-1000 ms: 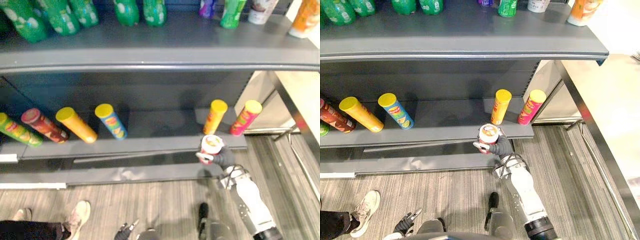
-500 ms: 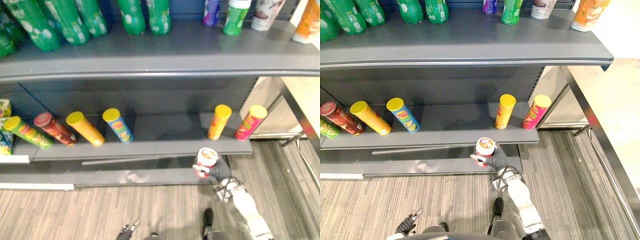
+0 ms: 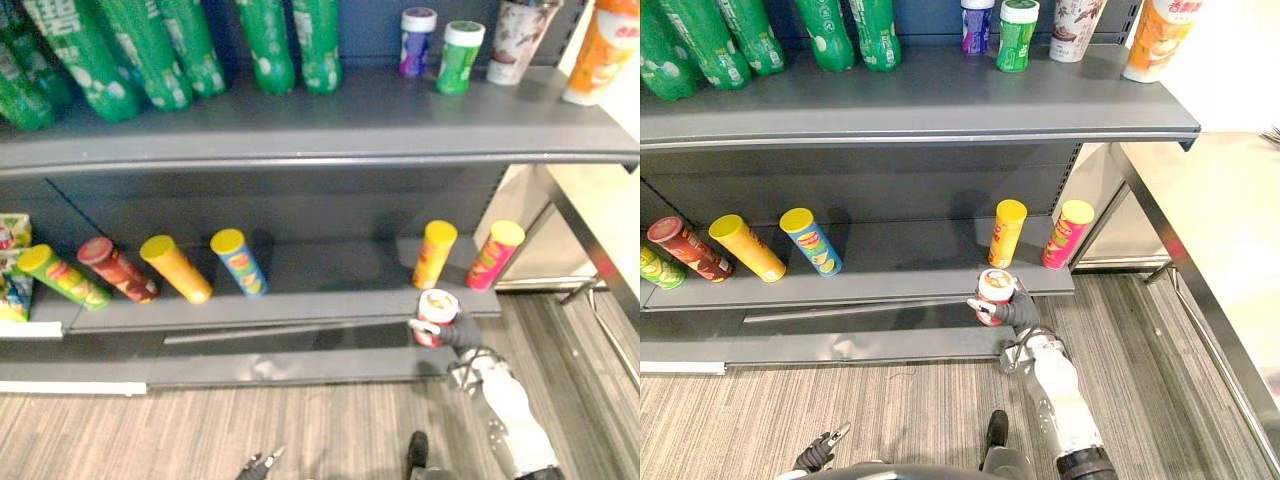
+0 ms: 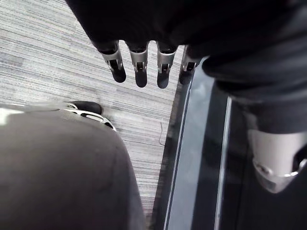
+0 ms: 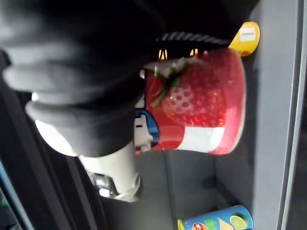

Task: Put the gum and the chips on the shelf.

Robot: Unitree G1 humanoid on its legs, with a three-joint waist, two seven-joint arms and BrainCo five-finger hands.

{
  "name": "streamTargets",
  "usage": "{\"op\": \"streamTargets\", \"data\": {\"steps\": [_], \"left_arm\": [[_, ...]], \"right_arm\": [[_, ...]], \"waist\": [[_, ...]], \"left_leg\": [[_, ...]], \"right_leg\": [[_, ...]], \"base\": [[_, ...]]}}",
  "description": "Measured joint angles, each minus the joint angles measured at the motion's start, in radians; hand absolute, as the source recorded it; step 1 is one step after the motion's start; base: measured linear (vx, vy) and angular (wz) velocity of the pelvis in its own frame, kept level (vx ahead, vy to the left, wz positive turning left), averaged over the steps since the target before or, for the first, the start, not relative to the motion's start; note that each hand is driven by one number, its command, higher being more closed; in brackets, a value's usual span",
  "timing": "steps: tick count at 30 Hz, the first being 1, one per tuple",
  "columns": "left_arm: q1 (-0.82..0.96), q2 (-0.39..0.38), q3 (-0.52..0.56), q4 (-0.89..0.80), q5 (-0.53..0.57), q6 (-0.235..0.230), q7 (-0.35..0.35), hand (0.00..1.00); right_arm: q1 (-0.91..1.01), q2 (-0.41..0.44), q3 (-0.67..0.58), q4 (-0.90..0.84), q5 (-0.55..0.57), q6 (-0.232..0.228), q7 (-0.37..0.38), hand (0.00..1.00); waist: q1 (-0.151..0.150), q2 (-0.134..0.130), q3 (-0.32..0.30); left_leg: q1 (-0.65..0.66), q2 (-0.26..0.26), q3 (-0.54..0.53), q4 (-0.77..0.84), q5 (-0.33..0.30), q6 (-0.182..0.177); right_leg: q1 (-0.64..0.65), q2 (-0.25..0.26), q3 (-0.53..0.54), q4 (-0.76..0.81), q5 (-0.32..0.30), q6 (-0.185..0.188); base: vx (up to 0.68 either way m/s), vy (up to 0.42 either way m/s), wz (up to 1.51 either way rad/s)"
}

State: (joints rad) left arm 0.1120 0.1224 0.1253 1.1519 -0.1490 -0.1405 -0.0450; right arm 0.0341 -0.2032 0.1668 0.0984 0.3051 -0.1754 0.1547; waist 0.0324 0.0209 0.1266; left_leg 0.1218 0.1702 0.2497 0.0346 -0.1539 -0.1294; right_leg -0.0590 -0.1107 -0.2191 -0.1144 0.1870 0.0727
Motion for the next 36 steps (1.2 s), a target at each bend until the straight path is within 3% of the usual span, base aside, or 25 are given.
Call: {"op": "streamTargets", "data": {"steps": [10, 19, 29, 36], "left_arm": [[0.003, -0.002, 0.030, 0.000, 0.003, 0.019, 0.000, 0.00], [0.010, 0.002, 0.040, 0.001, -0.003, 0.021, 0.011, 0.00], [0.014, 0.005, 0.041, 0.001, -0.004, 0.039, 0.031, 0.00], [0.022, 0.010, 0.040, -0.002, -0.005, 0.043, 0.031, 0.00]], "right_arm": [[-0.124, -0.014, 0.154, -0.035, 0.012, 0.001, 0.027, 1.00], [-0.291, -0.002, 0.254, -0.128, 0.142, 0.003, 0.034, 1.00], [-0.515, -0.007, 0.251, -0.164, 0.188, 0.002, -0.026, 1.00], [-0.734, -0.072, 0.075, -0.070, 0.187, -0.002, -0.105, 1.00]], "waist": [[0.011, -0.007, -0.004], [0.028, -0.028, -0.016], [0.042, -0.053, -0.031], [0.054, -0.059, -0.035]], "left_leg": [[0.004, 0.000, 0.004, -0.015, 0.012, 0.000], [0.003, -0.002, 0.002, -0.015, 0.019, 0.001], [-0.004, -0.004, -0.005, -0.013, 0.023, 0.000], [-0.010, -0.003, -0.010, -0.015, 0.032, -0.001]], "right_leg": [[0.000, 0.000, -0.002, 0.000, 0.000, -0.001], [0.000, -0.001, -0.006, 0.005, 0.002, -0.002], [0.000, 0.000, -0.006, 0.005, 0.006, -0.003], [-0.004, 0.001, -0.009, 0.005, 0.007, -0.005]], "base": [[0.00, 0.000, 0.00], [0.01, 0.002, 0.01], [0.00, 0.000, 0.00], [0.00, -0.001, 0.01]]}}
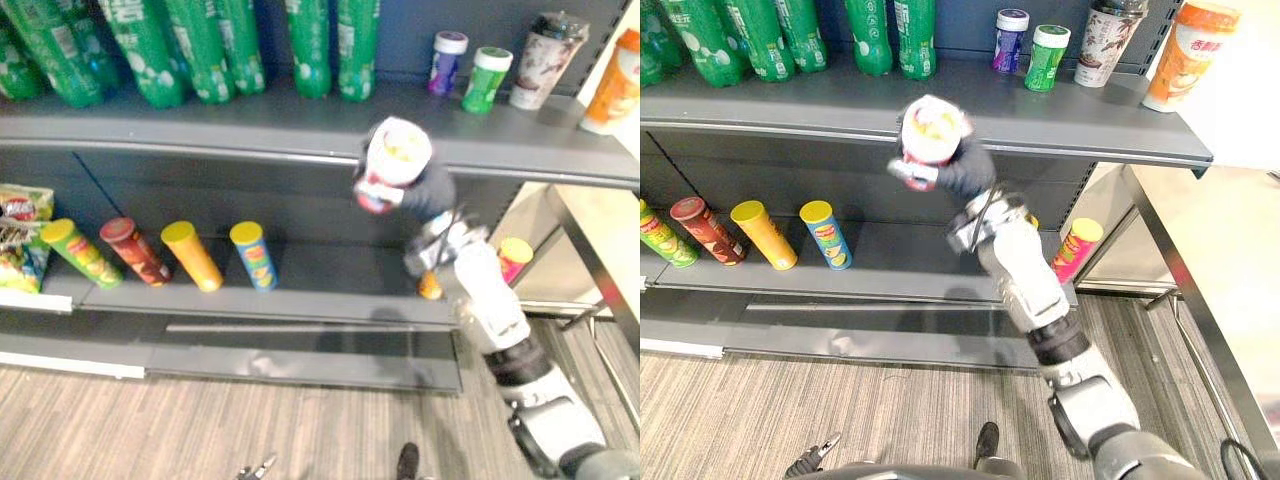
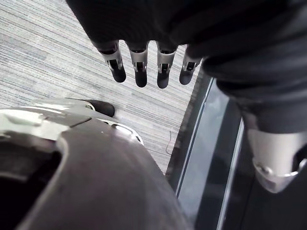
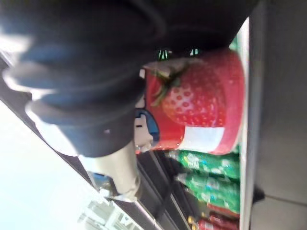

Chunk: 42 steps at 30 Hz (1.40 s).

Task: Put the gum and the chips on the shelf.

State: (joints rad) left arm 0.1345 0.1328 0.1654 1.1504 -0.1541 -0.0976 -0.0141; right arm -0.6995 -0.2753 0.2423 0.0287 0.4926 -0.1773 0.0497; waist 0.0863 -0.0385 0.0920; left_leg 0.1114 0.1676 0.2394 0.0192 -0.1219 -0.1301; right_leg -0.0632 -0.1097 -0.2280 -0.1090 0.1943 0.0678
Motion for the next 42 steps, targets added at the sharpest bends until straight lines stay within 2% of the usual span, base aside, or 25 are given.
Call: {"op": "streamTargets", "data": {"steps": [6, 16, 24, 36, 37, 42], "left_arm": [[0.008, 0.002, -0.001, -0.007, 0.000, 0.000, 0.000, 0.00], [0.011, 0.006, -0.012, -0.017, -0.003, 0.000, -0.002, 0.00], [0.018, 0.007, -0.022, -0.042, -0.040, 0.000, -0.002, 0.00], [0.018, 0.012, -0.023, -0.048, -0.040, -0.001, -0.006, 0.00], [0.018, 0.012, -0.023, -0.048, -0.040, -0.001, -0.007, 0.00], [0.018, 0.012, -0.023, -0.047, -0.040, -0.001, -0.011, 0.00]], "right_arm": [[-0.126, -0.081, -0.047, 0.137, -0.002, 0.003, -0.065, 1.00], [-0.262, -0.103, -0.099, 0.365, -0.003, 0.040, -0.112, 1.00], [-0.286, -0.108, -0.159, 0.480, -0.024, 0.043, -0.106, 1.00], [-0.288, -0.108, -0.166, 0.498, -0.100, 0.042, -0.084, 1.00], [-0.287, -0.108, -0.166, 0.498, -0.100, 0.042, -0.084, 0.00], [-0.286, -0.108, -0.166, 0.499, -0.100, 0.042, -0.084, 0.00]], "waist": [[-0.002, -0.001, 0.000], [0.003, -0.004, 0.006], [0.002, -0.006, 0.038], [0.000, -0.020, 0.044], [0.000, -0.020, 0.044], [0.000, -0.023, 0.044]], "left_leg": [[0.000, 0.001, 0.001, -0.001, 0.000, 0.000], [-0.001, 0.001, 0.002, -0.002, 0.000, 0.000], [0.016, -0.003, 0.008, -0.029, 0.003, -0.001], [0.035, -0.010, 0.021, -0.051, 0.008, 0.000], [0.036, -0.010, 0.021, -0.051, 0.008, 0.000], [0.038, -0.010, 0.023, -0.052, 0.008, 0.000]], "right_leg": [[-0.002, 0.002, 0.001, 0.000, 0.000, 0.000], [-0.004, 0.005, 0.002, 0.000, 0.000, 0.000], [-0.005, 0.004, 0.007, 0.000, -0.001, 0.000], [-0.001, 0.001, 0.015, 0.000, -0.002, 0.002], [-0.001, 0.001, 0.015, 0.000, -0.002, 0.002], [0.000, 0.001, 0.016, 0.000, -0.002, 0.002]], "base": [[0.00, 0.000, 0.00], [0.00, 0.000, 0.00], [0.01, 0.001, -0.02], [0.01, 0.004, -0.02], [0.00, 0.000, 0.00], [0.00, 0.000, 0.00]]}}
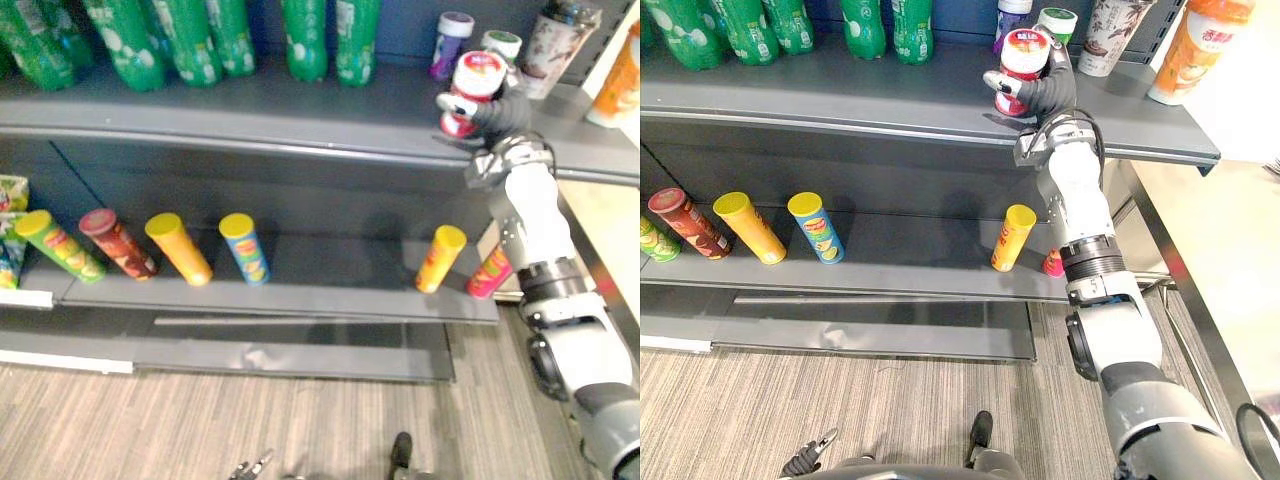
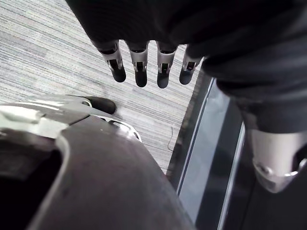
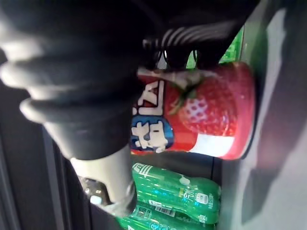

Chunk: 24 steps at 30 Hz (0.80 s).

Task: Put the gum and the chips on the shelf.

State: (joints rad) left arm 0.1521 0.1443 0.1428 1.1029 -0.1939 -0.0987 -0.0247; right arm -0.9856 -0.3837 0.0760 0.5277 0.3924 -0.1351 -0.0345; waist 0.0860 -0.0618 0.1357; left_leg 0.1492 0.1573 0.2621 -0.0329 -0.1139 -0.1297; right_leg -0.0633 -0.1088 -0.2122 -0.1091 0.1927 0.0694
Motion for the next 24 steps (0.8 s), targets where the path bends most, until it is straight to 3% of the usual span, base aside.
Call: {"op": "streamTargets", "data": {"steps": [13, 20, 24], "left_arm": [[0.000, 0.006, 0.001, -0.001, 0.000, 0.000, 0.001, 0.00], [0.000, 0.009, 0.011, 0.000, 0.001, 0.000, 0.007, 0.00], [0.000, 0.008, 0.018, 0.001, 0.002, 0.000, 0.013, 0.00]], "right_arm": [[0.010, 0.000, -0.028, 0.002, 0.000, 0.001, -0.015, 0.00], [0.010, -0.001, -0.072, -0.055, -0.006, 0.000, -0.078, 0.00], [0.007, -0.015, -0.119, -0.166, -0.040, -0.029, -0.124, 0.00]], "waist": [[0.001, -0.013, -0.004], [-0.001, -0.014, -0.004], [-0.002, -0.014, -0.004]], "left_leg": [[0.001, 0.000, 0.000, 0.001, 0.003, 0.001], [-0.003, 0.003, -0.003, 0.004, 0.007, 0.001], [-0.005, 0.003, -0.004, 0.007, 0.007, 0.001]], "right_leg": [[0.002, -0.001, -0.001, 0.000, 0.001, 0.000], [-0.001, 0.002, -0.004, 0.000, 0.001, -0.001], [-0.001, 0.001, -0.005, 0.000, 0.001, -0.001]], "base": [[0.00, 0.000, 0.00], [0.00, 0.000, 0.00], [0.00, 0.000, 0.00]]}}
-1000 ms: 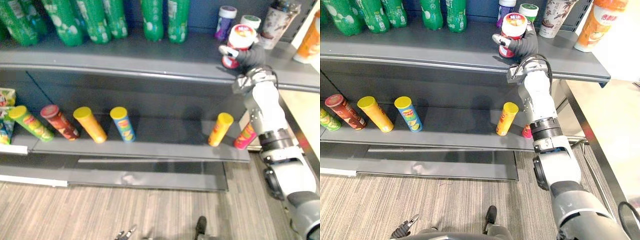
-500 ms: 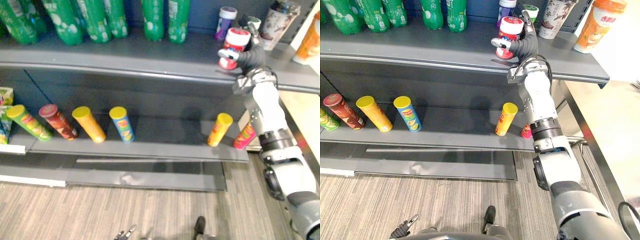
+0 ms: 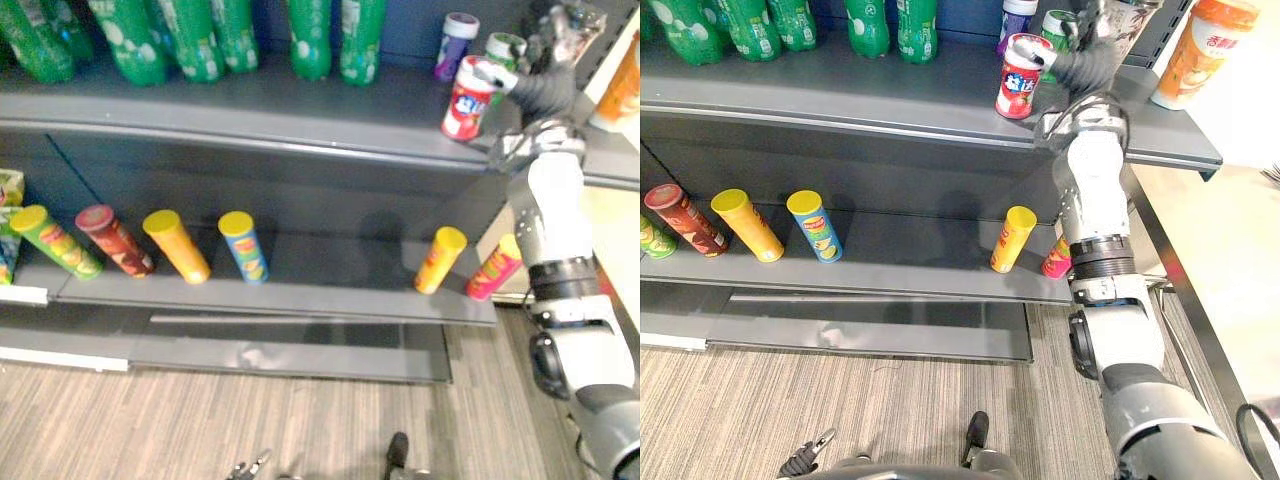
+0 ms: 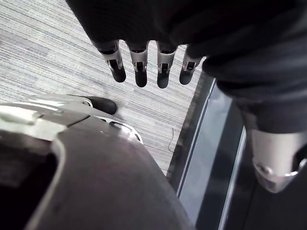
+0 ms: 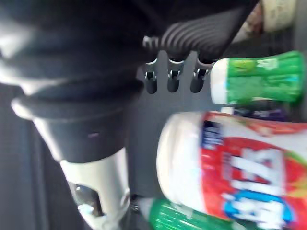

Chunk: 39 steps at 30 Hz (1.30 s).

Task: Put the gum and the chips on the shelf.

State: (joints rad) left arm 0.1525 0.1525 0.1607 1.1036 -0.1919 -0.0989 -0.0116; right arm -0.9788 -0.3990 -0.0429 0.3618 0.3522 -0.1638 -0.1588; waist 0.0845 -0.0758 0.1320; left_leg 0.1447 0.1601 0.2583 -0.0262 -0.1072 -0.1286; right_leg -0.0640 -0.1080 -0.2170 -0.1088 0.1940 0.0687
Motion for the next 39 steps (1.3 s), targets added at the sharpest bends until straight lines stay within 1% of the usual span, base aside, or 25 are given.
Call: {"op": "streamTargets", "data": {"steps": [1, 5, 7, 9, 10, 12, 14, 15, 17, 19, 22, 24, 26, 28, 31, 33, 34, 36, 37, 39], "left_arm": [[0.000, 0.000, 0.002, 0.000, 0.000, 0.000, 0.004, 0.00], [0.000, -0.001, 0.004, 0.000, 0.001, 0.000, 0.007, 0.00], [0.000, -0.001, 0.004, 0.000, 0.001, 0.000, 0.008, 0.00], [0.001, -0.001, 0.004, 0.001, 0.001, 0.001, 0.008, 0.00], [0.001, -0.002, 0.004, 0.001, 0.001, 0.001, 0.008, 0.00], [0.003, -0.002, 0.005, 0.002, 0.002, 0.001, 0.009, 0.00], [0.007, -0.002, 0.005, 0.003, 0.002, 0.002, 0.011, 0.00], [0.009, -0.004, 0.007, 0.005, 0.004, 0.002, 0.015, 0.00], [0.010, -0.010, 0.026, 0.010, 0.017, 0.002, 0.016, 0.00], [0.019, -0.028, 0.042, 0.013, 0.019, 0.002, 0.024, 0.00], [0.023, -0.032, 0.042, 0.015, 0.029, 0.001, 0.030, 0.00], [0.023, -0.036, 0.043, 0.016, 0.052, -0.002, 0.030, 0.00], [0.023, -0.036, 0.043, 0.022, 0.058, -0.005, 0.030, 0.00], [0.022, -0.036, 0.044, 0.032, 0.058, -0.008, 0.031, 0.00], [0.025, -0.036, 0.044, 0.042, 0.058, -0.015, 0.037, 0.00], [0.025, -0.038, 0.043, 0.044, 0.057, -0.023, 0.041, 0.00], [0.025, -0.038, 0.043, 0.044, 0.057, -0.023, 0.043, 0.00], [0.020, -0.041, 0.040, 0.050, 0.059, -0.022, 0.048, 0.00], [0.020, -0.042, 0.039, 0.050, 0.059, -0.022, 0.049, 0.00], [0.019, -0.050, 0.033, 0.050, 0.060, -0.022, 0.050, 0.00]], "right_arm": [[0.000, -0.002, -0.011, -0.029, 0.000, -0.014, -0.007, 0.00], [0.004, -0.002, -0.048, -0.119, 0.002, -0.032, -0.007, 0.00], [0.026, -0.002, -0.066, -0.184, 0.009, -0.050, -0.006, 0.00], [0.107, 0.003, -0.082, -0.313, 0.012, -0.072, -0.005, 0.00], [0.136, 0.009, -0.086, -0.348, 0.014, -0.079, -0.005, 0.00], [0.282, 0.060, -0.103, -0.472, 0.023, -0.106, 0.006, 0.00], [0.383, 0.104, -0.104, -0.529, 0.036, -0.107, 0.014, 0.00], [0.503, 0.147, -0.103, -0.592, 0.051, -0.107, 0.024, 0.00], [0.621, 0.176, -0.097, -0.641, 0.051, -0.106, 0.048, 0.00], [0.799, 0.197, -0.053, -0.703, 0.051, -0.105, 0.092, 0.00], [0.974, 0.223, 0.009, -0.740, 0.043, -0.103, 0.145, 0.00], [1.073, 0.238, 0.039, -0.740, 0.039, -0.094, 0.183, 0.00], [1.134, 0.259, 0.050, -0.739, 0.037, -0.094, 0.200, 0.00], [1.206, 0.281, 0.058, -0.735, 0.004, -0.094, 0.213, 0.00], [1.285, 0.312, 0.093, -0.625, -0.002, -0.103, 0.228, 0.00], [1.322, 0.330, 0.111, -0.433, 0.002, -0.094, 0.242, 0.00], [1.327, 0.330, 0.114, -0.368, 0.002, -0.087, 0.249, 0.00], [1.333, 0.329, 0.106, -0.124, 0.023, -0.032, 0.279, 0.00], [1.334, 0.330, 0.101, -0.075, 0.022, -0.019, 0.279, 0.00], [1.328, 0.330, 0.063, 0.105, 0.007, -0.008, 0.271, 0.00]], "waist": [[-0.001, 0.000, 0.000], [-0.004, 0.000, 0.000], [-0.004, 0.000, 0.000], [-0.005, 0.001, 0.000], [-0.005, 0.001, 0.000], [-0.013, 0.001, -0.001], [-0.023, 0.002, -0.001], [-0.030, 0.004, -0.002], [-0.036, 0.007, -0.004], [-0.053, 0.015, -0.009], [-0.058, 0.028, -0.016], [-0.059, 0.036, -0.021], [-0.067, 0.039, -0.023], [-0.072, 0.044, -0.026], [-0.080, 0.049, -0.032], [-0.081, 0.053, -0.033], [-0.081, 0.054, -0.033], [-0.080, 0.060, -0.034], [-0.080, 0.064, -0.035], [-0.080, 0.079, -0.039]], "left_leg": [[0.000, 0.000, 0.000, 0.001, 0.000, 0.000], [-0.002, 0.001, 0.000, 0.006, 0.000, 0.000], [-0.003, 0.002, 0.000, 0.009, -0.001, -0.001], [-0.003, 0.002, 0.000, 0.011, -0.001, -0.001], [-0.003, 0.003, 0.001, 0.011, -0.001, -0.001], [-0.002, 0.003, 0.002, 0.011, -0.001, -0.001], [-0.002, 0.003, 0.003, 0.012, -0.001, -0.001], [-0.002, 0.003, 0.005, 0.012, -0.002, -0.001], [-0.001, 0.004, 0.008, 0.012, -0.003, -0.002], [0.000, 0.005, 0.010, 0.014, -0.007, -0.002], [0.001, 0.007, 0.020, 0.026, -0.016, -0.004], [0.001, 0.008, 0.030, 0.033, -0.026, -0.005], [0.001, 0.008, 0.031, 0.034, -0.030, -0.005], [0.001, 0.007, 0.032, 0.037, -0.033, -0.005], [0.000, 0.008, 0.036, 0.044, -0.041, -0.004], [0.000, 0.009, 0.041, 0.050, -0.048, -0.005], [0.000, 0.009, 0.042, 0.050, -0.048, -0.005], [0.001, 0.010, 0.044, 0.051, -0.050, -0.008], [0.001, 0.010, 0.045, 0.052, -0.050, -0.009], [0.004, 0.010, 0.050, 0.052, -0.052, -0.009]], "right_leg": [[0.000, 0.000, 0.000, 0.000, 0.000, 0.000], [0.000, 0.000, 0.001, 0.000, 0.000, 0.000], [0.001, 0.001, 0.001, 0.000, 0.000, 0.000], [0.001, 0.001, 0.002, 0.000, 0.000, 0.000], [0.001, 0.001, 0.003, 0.000, 0.000, 0.000], [0.001, 0.002, 0.004, 0.000, 0.000, 0.000], [0.001, 0.002, 0.005, 0.000, 0.000, 0.000], [0.000, 0.003, 0.007, 0.000, 0.000, 0.000], [-0.001, 0.004, 0.009, 0.000, 0.000, 0.000], [-0.002, 0.006, 0.013, 0.000, 0.000, 0.000], [-0.004, 0.009, 0.026, 0.000, 0.000, 0.000], [-0.004, 0.011, 0.036, 0.000, -0.001, 0.000], [-0.005, 0.009, 0.037, -0.001, -0.003, 0.003], [-0.004, 0.008, 0.037, -0.003, -0.006, 0.005], [-0.003, 0.007, 0.038, -0.005, -0.007, 0.004], [-0.003, 0.009, 0.044, -0.006, -0.007, 0.004], [-0.003, 0.010, 0.045, -0.006, -0.007, 0.004], [-0.003, 0.010, 0.047, -0.006, -0.007, 0.004], [-0.003, 0.010, 0.047, -0.006, -0.007, 0.004], [-0.004, 0.009, 0.051, -0.005, -0.007, 0.005]], "base": [[0.00, 0.000, 0.00], [0.00, 0.000, 0.00], [0.00, 0.000, 0.00], [0.00, 0.000, 0.00], [0.00, 0.000, 0.00], [0.00, 0.000, 0.00], [0.00, 0.000, 0.00], [0.00, 0.000, -0.03], [0.00, 0.000, -0.05], [0.00, 0.000, -0.06], [0.00, -0.001, -0.13], [-0.01, -0.004, -0.14], [-0.01, -0.003, -0.03], [0.00, 0.000, 0.00], [0.00, 0.000, -0.02], [0.00, 0.000, -0.06], [0.00, 0.000, 0.00], [0.00, 0.000, 0.00], [0.02, 0.010, -0.03], [0.03, 0.013, -0.06]]}}
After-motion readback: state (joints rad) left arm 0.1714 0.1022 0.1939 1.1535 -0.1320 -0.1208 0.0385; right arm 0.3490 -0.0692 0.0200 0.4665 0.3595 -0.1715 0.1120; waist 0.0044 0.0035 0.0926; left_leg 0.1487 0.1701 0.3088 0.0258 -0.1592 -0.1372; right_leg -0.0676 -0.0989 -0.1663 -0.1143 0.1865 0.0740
